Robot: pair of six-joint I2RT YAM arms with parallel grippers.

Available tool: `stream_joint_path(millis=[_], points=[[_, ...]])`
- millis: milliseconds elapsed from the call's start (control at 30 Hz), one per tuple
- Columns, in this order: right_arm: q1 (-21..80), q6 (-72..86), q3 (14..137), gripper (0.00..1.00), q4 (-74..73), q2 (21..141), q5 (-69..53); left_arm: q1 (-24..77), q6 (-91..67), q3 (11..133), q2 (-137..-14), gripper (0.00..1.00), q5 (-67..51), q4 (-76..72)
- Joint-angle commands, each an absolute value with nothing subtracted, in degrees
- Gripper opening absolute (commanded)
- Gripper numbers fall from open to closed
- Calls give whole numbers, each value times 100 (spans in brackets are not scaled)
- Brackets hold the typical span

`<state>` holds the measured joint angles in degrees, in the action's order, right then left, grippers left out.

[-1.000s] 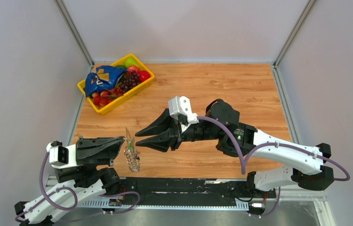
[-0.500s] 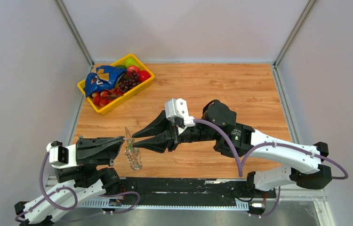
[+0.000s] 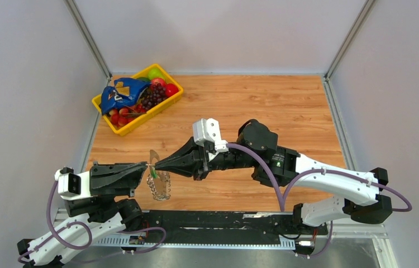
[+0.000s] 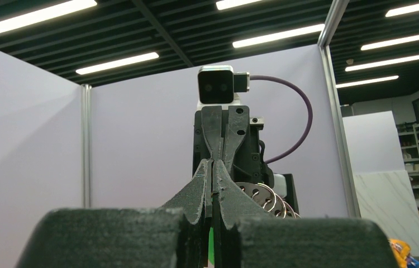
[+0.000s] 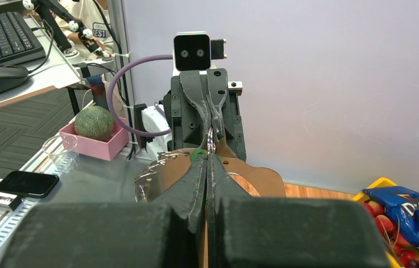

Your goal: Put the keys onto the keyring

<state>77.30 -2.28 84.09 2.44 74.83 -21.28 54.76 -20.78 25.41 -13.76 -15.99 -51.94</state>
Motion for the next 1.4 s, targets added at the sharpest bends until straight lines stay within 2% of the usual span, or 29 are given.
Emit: stream_joint_path(millis=[0,400,733,867,1000,1367], points=[[7797,-334,8456,0,376,7358,-2041,5491,-2138,2584,-1341,0,-1610,-5433],[7796,-204,7919,0,535,7146,-2022,5484,-2160,2625,-1392,0,-1605,-5438],[7796,-182,8098,0,248,7291,-2075,5487,-2227,2664,-1519,0,-1691,-5526],[7796,-231,8108,9,177,7191,-1973,5487,-2246,2662,-1542,0,-1703,-5536],[7796,-268,8119,0,143,7166,-1870,5487,-2262,2661,-1551,0,-1707,-5558],[7797,-311,8328,0,145,7383,-1909,5484,-2348,2701,-1651,0,-1966,-5630]])
